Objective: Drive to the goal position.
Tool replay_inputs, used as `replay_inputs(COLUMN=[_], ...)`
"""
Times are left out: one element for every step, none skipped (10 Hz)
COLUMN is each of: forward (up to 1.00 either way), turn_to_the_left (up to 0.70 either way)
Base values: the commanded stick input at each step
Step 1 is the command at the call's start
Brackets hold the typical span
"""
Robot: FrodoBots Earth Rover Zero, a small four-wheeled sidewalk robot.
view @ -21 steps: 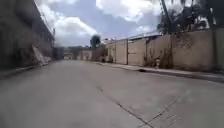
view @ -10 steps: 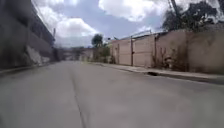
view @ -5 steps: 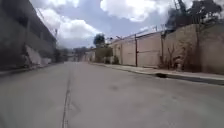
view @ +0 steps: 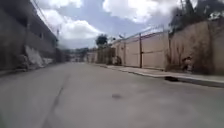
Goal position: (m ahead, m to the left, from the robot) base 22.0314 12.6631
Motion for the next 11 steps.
replay_inputs(forward=[1.0,1.0,1.0,1.0,1.0,1.0,1.0,1.0,1.0,1.0,1.0], turn_to_the_left=[0.0,0.0,0.0,0.0,0.0,0.0,0.0,0.0,0.0,0.0,-0.18])
